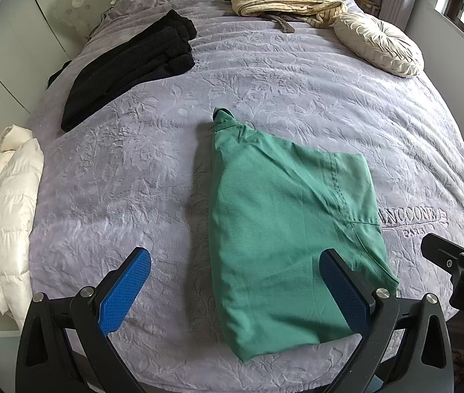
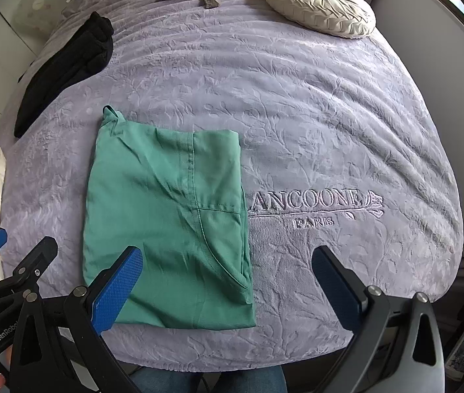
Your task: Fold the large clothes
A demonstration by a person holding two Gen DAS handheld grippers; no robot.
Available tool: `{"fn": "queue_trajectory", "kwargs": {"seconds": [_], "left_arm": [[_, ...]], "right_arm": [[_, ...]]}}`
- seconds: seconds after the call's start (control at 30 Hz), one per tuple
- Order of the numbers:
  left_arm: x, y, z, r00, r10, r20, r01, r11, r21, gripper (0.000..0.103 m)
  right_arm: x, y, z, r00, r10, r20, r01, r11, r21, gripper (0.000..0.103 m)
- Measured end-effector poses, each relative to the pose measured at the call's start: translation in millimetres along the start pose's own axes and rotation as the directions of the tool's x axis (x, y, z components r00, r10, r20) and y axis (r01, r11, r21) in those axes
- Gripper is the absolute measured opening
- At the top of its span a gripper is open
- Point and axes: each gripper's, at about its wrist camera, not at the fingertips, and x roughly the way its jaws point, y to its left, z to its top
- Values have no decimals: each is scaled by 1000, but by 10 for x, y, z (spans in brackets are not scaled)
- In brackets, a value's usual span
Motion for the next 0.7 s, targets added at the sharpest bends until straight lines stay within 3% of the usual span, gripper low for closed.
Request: {"fn": "queue_trajectory", "kwargs": {"seconds": [0.7], "left_arm": [[-4, -2, -8, 1000, 2, 0, -2, 1000, 2, 103]], "right_arm": [[6, -7, 0, 1000, 3, -3, -3, 1000, -3, 103]]}}
